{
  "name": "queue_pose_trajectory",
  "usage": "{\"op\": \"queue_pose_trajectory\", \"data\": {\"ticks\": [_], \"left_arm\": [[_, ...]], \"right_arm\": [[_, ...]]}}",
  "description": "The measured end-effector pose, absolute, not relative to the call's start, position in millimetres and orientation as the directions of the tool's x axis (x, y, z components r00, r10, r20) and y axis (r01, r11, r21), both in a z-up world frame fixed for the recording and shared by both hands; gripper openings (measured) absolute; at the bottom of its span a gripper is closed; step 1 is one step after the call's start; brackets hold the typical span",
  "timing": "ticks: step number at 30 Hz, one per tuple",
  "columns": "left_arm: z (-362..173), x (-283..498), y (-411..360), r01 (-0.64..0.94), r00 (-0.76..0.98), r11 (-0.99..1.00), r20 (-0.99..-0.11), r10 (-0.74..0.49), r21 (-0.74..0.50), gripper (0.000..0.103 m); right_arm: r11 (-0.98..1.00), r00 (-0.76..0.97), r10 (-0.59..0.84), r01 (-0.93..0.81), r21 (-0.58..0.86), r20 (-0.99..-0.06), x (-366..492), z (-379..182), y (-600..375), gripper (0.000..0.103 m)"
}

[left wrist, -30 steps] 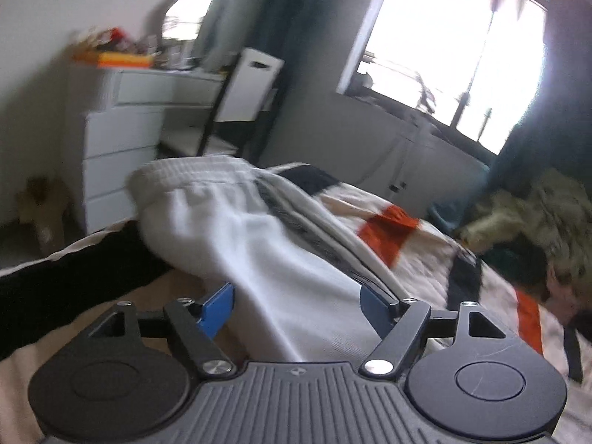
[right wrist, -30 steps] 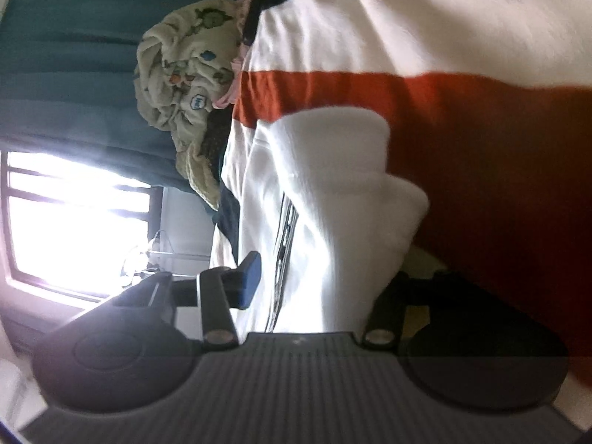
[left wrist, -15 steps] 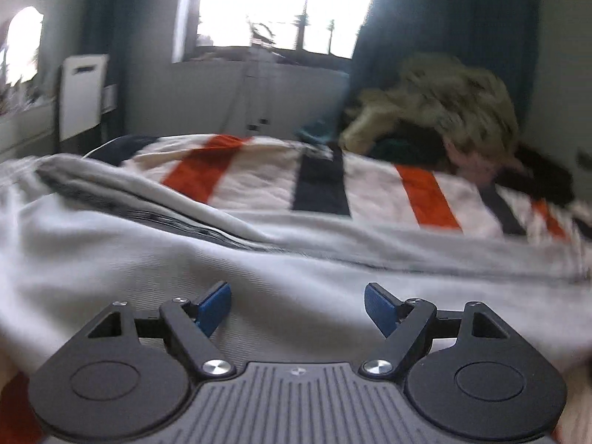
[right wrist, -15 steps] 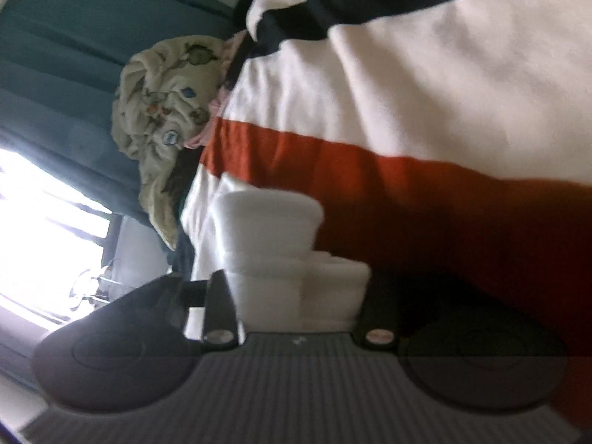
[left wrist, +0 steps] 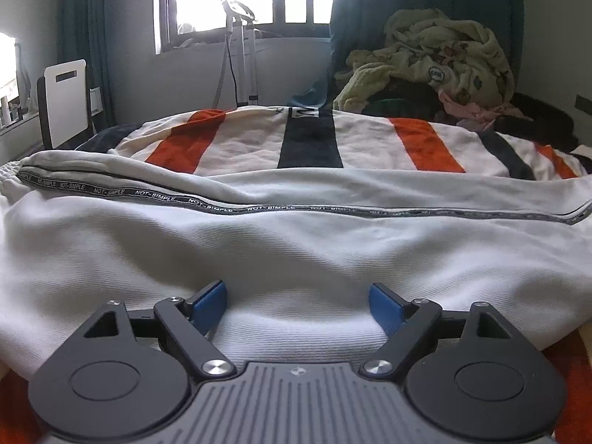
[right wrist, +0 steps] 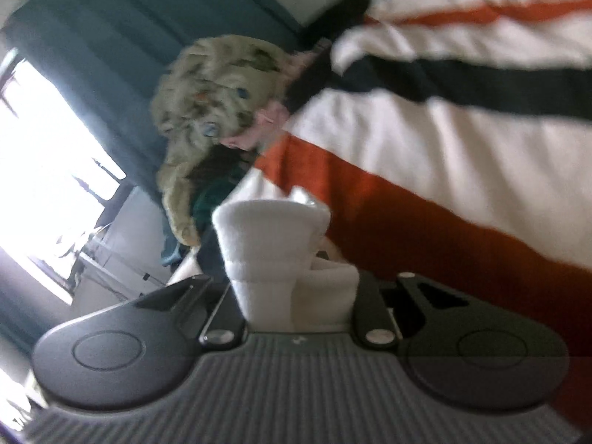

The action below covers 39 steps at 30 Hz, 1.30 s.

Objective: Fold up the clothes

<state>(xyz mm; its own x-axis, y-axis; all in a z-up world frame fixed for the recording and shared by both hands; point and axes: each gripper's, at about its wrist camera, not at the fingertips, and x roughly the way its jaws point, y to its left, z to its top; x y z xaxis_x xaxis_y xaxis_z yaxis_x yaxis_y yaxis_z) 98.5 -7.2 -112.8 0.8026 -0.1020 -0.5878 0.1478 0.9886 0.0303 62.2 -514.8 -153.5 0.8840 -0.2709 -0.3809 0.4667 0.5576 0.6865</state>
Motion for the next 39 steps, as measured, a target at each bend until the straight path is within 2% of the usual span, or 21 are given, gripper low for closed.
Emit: {"op": "queue_pose_trajectory", "data": {"ticks": [6, 14, 17, 21, 24, 26, 32, 36, 38, 39], "left_arm": [[-95, 94, 7, 0.129, 0.827, 0.991, -0.55, -0.118, -0.018, 0.085], [-63, 91, 42, 0.055, 0.87, 0.988, -0.478, -0.118, -0.144, 0.085], [-51, 91, 58, 0.034, 0.885, 0.982, -0.452, -0.116, -0.186, 0.085], [-39, 92, 86, -0.032, 0.897, 0.968, -0.434, -0.082, -0.247, 0.086], [-37, 97, 105, -0.081, 0.896, 0.954, -0.44, -0.058, -0.29, 0.087], [-39, 100, 114, -0.106, 0.893, 0.949, -0.449, -0.041, -0.297, 0.087], [-52, 111, 129, -0.152, 0.881, 0.935, -0.472, -0.018, -0.319, 0.087], [-56, 114, 129, -0.131, 0.885, 0.927, -0.463, -0.051, -0.351, 0.087], [-58, 117, 128, -0.119, 0.882, 0.922, -0.465, -0.072, -0.368, 0.087], [-58, 117, 127, -0.111, 0.882, 0.92, -0.464, -0.084, -0.377, 0.087]], "right_arm": [[0.77, 0.926, -0.29, 0.376, 0.516, -0.243, 73, -80, -455, 0.016], [0.923, 0.977, -0.212, 0.213, 0.32, -0.04, 82, -4, -347, 0.016], [0.953, 0.985, -0.171, 0.164, 0.255, 0.006, 89, 10, -295, 0.016], [0.981, 0.993, -0.114, 0.109, 0.159, 0.019, 108, 7, -223, 0.016], [0.996, 0.998, -0.065, 0.066, 0.062, -0.004, 123, -18, -166, 0.016], [1.0, 0.999, -0.013, 0.014, 0.009, -0.051, 134, -44, -130, 0.016], [0.983, 0.949, 0.115, -0.151, -0.104, -0.293, 150, -135, -51, 0.016], [0.971, 0.929, 0.136, -0.194, -0.141, -0.344, 149, -143, -42, 0.019], [0.969, 0.9, 0.179, -0.231, -0.088, -0.398, 153, -131, -47, 0.025], [0.965, 0.878, 0.21, -0.257, -0.054, -0.429, 156, -125, -51, 0.034]]}}
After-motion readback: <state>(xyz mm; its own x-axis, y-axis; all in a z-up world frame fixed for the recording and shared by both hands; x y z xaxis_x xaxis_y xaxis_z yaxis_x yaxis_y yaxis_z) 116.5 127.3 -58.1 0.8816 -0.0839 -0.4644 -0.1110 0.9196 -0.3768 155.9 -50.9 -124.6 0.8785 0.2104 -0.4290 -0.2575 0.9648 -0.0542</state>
